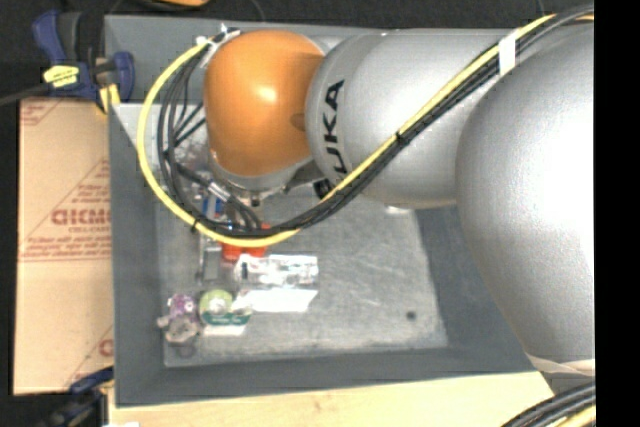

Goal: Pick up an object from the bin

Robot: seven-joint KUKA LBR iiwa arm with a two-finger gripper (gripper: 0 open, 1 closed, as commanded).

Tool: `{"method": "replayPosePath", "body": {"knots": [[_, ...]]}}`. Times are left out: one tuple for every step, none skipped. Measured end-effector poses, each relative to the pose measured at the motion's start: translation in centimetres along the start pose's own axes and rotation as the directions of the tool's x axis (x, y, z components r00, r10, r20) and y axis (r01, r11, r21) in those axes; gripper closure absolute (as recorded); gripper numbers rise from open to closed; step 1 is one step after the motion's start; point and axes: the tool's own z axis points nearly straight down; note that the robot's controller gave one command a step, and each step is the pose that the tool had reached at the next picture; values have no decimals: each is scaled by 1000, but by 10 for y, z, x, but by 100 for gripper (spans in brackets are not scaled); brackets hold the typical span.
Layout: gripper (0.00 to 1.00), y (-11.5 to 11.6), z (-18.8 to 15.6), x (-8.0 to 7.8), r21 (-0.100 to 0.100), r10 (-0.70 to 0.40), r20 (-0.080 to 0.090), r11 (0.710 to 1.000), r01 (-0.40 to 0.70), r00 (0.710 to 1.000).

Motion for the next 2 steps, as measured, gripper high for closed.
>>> {"method": "replayPosePath", "body": {"knots": [[0, -64, 96, -1, 4, -88, 0, 996, 88, 996], [100, -59, 91, -2, -1, -88, 7, 996, 88, 996]]}}
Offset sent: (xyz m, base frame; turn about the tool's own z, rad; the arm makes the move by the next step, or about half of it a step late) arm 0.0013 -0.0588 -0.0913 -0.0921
